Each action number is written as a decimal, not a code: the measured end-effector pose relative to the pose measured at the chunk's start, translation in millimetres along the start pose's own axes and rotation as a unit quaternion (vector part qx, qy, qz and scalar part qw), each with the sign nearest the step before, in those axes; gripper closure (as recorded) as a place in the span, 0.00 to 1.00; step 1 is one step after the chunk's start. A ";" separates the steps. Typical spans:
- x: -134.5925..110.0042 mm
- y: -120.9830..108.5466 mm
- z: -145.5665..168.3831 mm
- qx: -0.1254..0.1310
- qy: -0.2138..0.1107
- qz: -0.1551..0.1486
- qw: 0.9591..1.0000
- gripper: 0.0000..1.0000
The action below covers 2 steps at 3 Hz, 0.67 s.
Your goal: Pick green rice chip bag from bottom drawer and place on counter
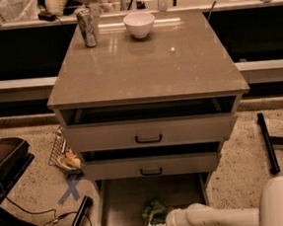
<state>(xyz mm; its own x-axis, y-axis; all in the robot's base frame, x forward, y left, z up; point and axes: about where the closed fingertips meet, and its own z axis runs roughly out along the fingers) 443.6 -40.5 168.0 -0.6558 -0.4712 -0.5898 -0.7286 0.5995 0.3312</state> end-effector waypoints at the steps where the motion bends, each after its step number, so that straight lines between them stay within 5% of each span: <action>1: -2.0 4.3 23.5 0.001 0.003 0.004 1.000 0.00; 2: -1.9 4.5 57.7 0.000 0.014 0.011 1.000 0.15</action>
Offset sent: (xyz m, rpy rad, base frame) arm 0.0257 0.0710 -0.0753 -0.0352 0.0573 -0.0066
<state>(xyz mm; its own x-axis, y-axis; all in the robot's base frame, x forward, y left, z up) 452.9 0.5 128.1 -0.6770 -0.4756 -0.5617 -0.7140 0.6094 0.3446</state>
